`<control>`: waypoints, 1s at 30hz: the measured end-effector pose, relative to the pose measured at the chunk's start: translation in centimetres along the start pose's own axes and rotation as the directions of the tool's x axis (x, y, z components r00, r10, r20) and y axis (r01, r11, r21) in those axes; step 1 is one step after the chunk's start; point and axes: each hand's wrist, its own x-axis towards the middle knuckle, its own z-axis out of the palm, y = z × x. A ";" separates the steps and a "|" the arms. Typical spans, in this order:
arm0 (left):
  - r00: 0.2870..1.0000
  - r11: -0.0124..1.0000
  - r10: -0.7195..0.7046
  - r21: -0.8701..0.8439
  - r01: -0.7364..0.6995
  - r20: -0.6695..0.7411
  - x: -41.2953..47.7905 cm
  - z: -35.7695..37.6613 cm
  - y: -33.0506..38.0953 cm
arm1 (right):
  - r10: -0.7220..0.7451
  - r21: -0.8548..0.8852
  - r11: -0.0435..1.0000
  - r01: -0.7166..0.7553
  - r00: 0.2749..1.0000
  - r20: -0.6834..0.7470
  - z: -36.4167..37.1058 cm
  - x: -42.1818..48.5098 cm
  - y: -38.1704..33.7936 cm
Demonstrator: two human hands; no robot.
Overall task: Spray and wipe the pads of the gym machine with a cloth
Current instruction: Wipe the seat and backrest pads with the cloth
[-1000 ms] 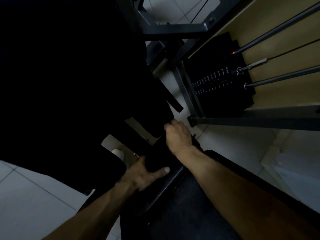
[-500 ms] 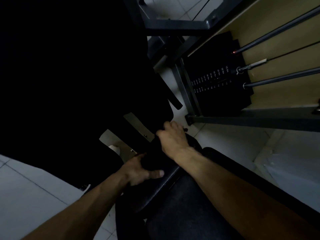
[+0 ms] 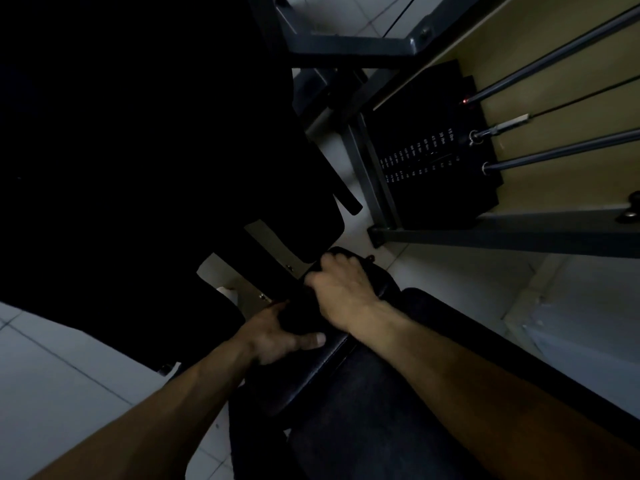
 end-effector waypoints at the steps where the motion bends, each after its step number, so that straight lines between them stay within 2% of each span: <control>1: 1.000 1.000 0.017 0.006 -0.017 0.009 0.1 0.0 0.1 | -0.074 0.008 0.997 0.074 0.997 0.032 0.1 -1.4 -0.5; 3: 0.999 0.999 0.036 0.007 -0.036 0.022 -0.1 -0.1 0.3 | -0.161 0.001 0.987 0.161 0.986 0.034 -0.3 -3.3 0.4; 4: 0.999 1.000 0.028 0.000 -0.028 0.025 -0.3 -0.2 0.5 | -0.152 -0.008 0.988 0.152 0.988 0.006 -0.7 -3.3 1.7; 6: 1.000 1.000 0.003 -0.018 -0.003 0.014 -0.4 -0.3 0.7 | -0.048 -0.020 0.999 0.047 0.997 -0.058 -1.3 -2.1 4.3; 8: 1.000 0.999 -0.026 -0.027 0.026 0.011 -0.4 -0.3 0.8 | 0.081 0.045 0.996 -0.076 0.991 -0.109 -1.8 -0.7 6.0; 9: 0.999 0.999 -0.031 -0.031 0.031 0.010 -0.4 -0.3 0.8 | 0.101 0.070 0.993 -0.093 0.988 -0.118 -1.9 -0.4 6.2; 11: 1.000 1.000 -0.009 -0.024 0.010 0.017 -0.1 -0.3 0.6 | 0.041 0.074 0.997 -0.032 0.993 -0.115 -1.8 -1.5 5.5; 14: 0.999 1.000 0.021 -0.023 -0.020 0.030 -0.1 -0.2 0.7 | -0.169 0.054 0.984 0.170 0.985 -0.028 -1.4 -6.4 4.6; 16: 0.999 0.999 0.022 -0.037 -0.021 0.038 -0.2 -0.2 0.8 | -0.229 0.100 0.968 0.230 0.973 -0.024 -1.8 -8.8 5.2; 19: 0.999 0.999 0.006 -0.035 -0.005 0.034 -0.1 -0.2 0.5 | -0.071 0.079 0.994 0.080 0.990 -0.118 -2.3 -7.0 7.4; 21: 1.000 0.999 -0.009 -0.051 0.010 0.028 0.0 -0.1 0.3 | 0.080 0.071 0.995 -0.068 0.981 -0.178 -2.5 -5.1 7.0; 22: 1.000 0.999 -0.005 -0.049 0.006 0.023 0.1 -0.1 0.3 | 0.107 0.073 0.993 -0.095 0.977 -0.186 -2.2 -4.5 6.1; 23: 1.000 0.999 0.001 -0.038 -0.001 0.018 0.0 -0.1 0.4 | 0.088 0.066 0.995 -0.078 0.982 -0.169 -1.8 -4.6 4.8; 27: 0.999 0.999 0.039 -0.029 -0.039 0.010 -0.1 0.0 0.4 | -0.194 0.101 0.975 0.197 0.980 -0.032 -0.8 -8.8 2.1; 29: 0.999 0.997 0.051 -0.055 -0.050 0.010 -0.2 0.0 0.1 | -0.214 0.090 0.972 0.218 0.976 -0.045 -1.8 -9.3 3.9; 30: 0.999 0.997 0.050 -0.062 -0.049 0.014 -0.3 0.0 0.1 | -0.165 0.065 0.983 0.169 0.984 -0.064 -2.1 -8.7 5.2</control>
